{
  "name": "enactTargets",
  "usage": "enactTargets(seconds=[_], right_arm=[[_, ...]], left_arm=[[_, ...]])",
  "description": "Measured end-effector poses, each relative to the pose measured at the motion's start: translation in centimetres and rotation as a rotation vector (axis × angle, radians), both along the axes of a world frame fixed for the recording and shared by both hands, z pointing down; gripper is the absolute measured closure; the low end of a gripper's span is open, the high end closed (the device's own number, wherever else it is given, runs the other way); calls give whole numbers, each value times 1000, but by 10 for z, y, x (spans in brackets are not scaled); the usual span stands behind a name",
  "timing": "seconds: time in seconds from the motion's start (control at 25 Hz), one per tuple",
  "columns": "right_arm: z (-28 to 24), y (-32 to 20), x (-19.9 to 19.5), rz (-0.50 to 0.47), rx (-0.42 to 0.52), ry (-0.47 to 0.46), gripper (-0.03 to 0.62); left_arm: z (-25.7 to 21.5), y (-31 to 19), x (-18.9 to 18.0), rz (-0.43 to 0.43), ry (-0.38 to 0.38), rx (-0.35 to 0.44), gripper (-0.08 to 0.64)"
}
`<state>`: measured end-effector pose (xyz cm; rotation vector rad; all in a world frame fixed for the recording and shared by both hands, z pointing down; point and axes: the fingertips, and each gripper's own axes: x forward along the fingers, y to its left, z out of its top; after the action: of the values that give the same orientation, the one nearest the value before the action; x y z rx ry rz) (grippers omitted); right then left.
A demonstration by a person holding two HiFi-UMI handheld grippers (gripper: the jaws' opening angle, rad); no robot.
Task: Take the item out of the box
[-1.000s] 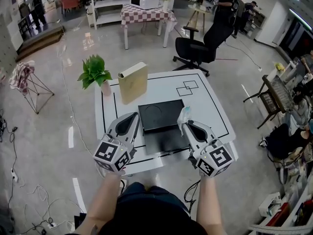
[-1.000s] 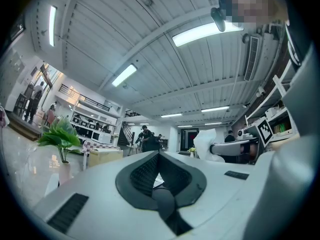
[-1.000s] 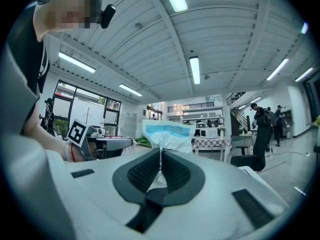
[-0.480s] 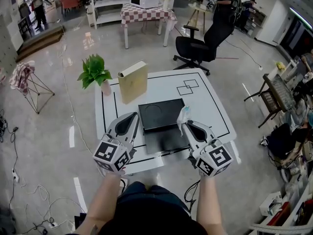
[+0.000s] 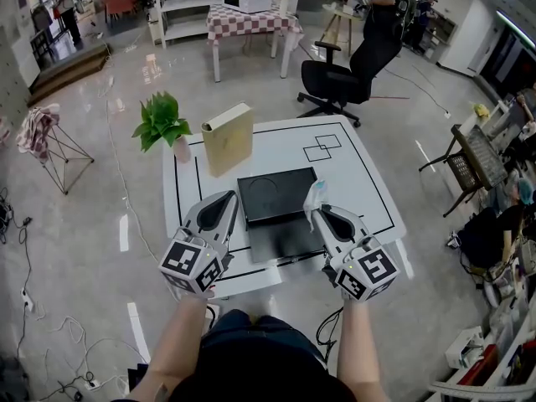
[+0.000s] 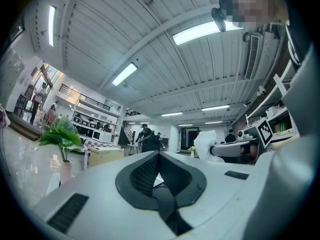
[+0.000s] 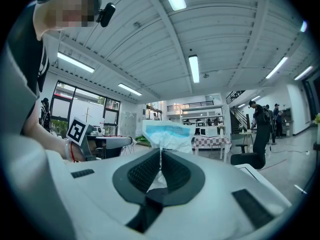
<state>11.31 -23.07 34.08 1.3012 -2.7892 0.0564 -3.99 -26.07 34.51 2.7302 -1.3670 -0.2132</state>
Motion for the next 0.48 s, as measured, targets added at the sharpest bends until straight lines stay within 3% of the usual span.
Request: enactTargets(seconds=[0.48], right_arm=[[4,-4,1,7,-6,2,580]], left_arm=[[3,-4,-1,-2,2,-3,557]])
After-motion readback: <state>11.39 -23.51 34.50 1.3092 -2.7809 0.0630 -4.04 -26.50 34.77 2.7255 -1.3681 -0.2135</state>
